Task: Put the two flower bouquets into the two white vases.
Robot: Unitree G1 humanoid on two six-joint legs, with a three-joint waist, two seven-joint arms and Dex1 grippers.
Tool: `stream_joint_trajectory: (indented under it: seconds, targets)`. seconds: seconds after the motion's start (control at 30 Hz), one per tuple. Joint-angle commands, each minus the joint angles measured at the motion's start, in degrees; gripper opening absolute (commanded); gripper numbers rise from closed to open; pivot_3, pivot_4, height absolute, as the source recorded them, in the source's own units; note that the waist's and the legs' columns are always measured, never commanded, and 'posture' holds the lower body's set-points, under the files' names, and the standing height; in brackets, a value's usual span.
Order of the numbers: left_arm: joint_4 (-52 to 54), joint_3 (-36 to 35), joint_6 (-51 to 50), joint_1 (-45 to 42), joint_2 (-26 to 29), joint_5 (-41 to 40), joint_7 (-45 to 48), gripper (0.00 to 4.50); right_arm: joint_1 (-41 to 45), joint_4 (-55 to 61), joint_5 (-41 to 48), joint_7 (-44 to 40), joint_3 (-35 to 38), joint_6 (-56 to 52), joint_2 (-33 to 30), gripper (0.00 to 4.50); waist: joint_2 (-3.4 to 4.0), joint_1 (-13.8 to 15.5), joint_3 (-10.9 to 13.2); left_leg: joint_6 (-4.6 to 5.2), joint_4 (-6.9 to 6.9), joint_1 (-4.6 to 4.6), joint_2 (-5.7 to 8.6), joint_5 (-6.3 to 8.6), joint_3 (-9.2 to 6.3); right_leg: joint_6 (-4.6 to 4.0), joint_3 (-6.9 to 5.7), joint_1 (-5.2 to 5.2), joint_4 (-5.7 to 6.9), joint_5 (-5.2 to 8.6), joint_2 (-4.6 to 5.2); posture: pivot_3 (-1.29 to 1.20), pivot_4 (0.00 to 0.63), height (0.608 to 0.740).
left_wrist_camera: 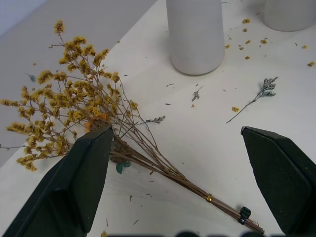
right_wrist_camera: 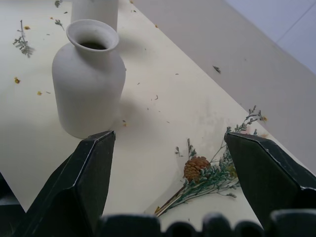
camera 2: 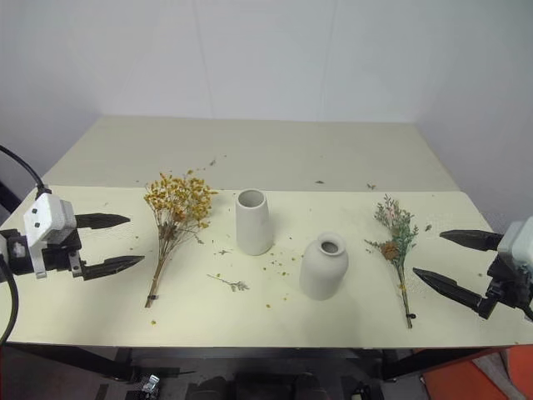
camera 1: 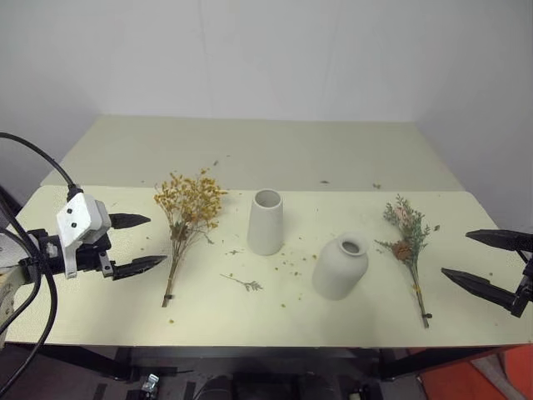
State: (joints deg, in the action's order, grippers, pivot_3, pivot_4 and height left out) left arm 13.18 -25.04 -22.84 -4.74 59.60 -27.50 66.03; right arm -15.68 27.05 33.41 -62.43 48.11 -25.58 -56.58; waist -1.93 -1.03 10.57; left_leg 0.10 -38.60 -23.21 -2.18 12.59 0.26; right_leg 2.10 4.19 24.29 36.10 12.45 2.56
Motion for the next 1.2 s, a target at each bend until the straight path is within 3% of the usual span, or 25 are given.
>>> stream_joint_trajectory:
  seconds: [0.03,0.47,0.63,0.8,1.0,1.2]
  targets:
    - [3.3,-5.1,-2.1,2.5,1.0,-1.4,-0.6,4.50,2.3,-1.2,-0.5,1.4,0.9,-1.1,-2.2,4.18,0.00,-0.2,0.0,0.00,0.00,0.02,-0.01,0.00,0.02,0.00,0.01,0.00,0.01,0.00,0.00,0.00,0.150,0.740]
    - [11.7,-7.6,-20.7,5.4,2.3,-4.4,-9.0,4.50,10.1,-6.3,-3.2,0.2,-5.5,1.1,-6.6,4.18,0.00,0.2,0.0,0.00,0.00,0.00,0.00,0.00,0.01,-0.02,0.00,0.01,-0.01,0.01,0.00,0.00,0.150,0.740]
    - [13.6,0.2,-34.4,-0.7,5.5,-8.2,-13.4,4.50,11.8,-2.6,-1.2,0.4,-4.6,-1.7,-7.2,4.18,0.00,0.2,0.0,0.00,0.00,0.07,0.00,0.00,-0.01,-0.02,0.00,-0.01,0.06,0.01,-0.01,0.00,0.150,0.740]
    - [8.7,11.3,-45.0,-15.1,2.6,-7.7,-21.8,4.50,15.1,5.3,4.0,1.7,-8.1,-3.0,-6.5,4.18,-0.01,0.2,0.0,0.00,0.00,0.04,0.01,0.00,-0.06,0.20,-0.01,-0.02,0.06,-0.11,-0.06,0.00,0.150,0.740]
    - [1.7,24.7,-50.0,-25.8,-0.8,-1.4,-28.4,4.50,22.9,9.3,9.5,4.7,-18.2,-6.4,-7.6,4.18,-0.04,-0.3,0.0,0.00,-0.01,0.02,0.04,0.00,-0.08,0.34,0.00,-0.02,0.05,-0.20,-0.08,0.00,0.150,0.740]
    - [-2.6,30.3,-53.7,-32.1,-6.3,1.6,-32.6,4.50,28.2,8.4,7.3,6.8,-26.1,-5.6,-6.5,4.18,-0.06,0.1,0.0,0.00,-0.01,-0.13,0.09,0.00,-0.13,0.35,-0.01,0.06,0.03,-0.21,-0.08,0.00,0.150,0.740]
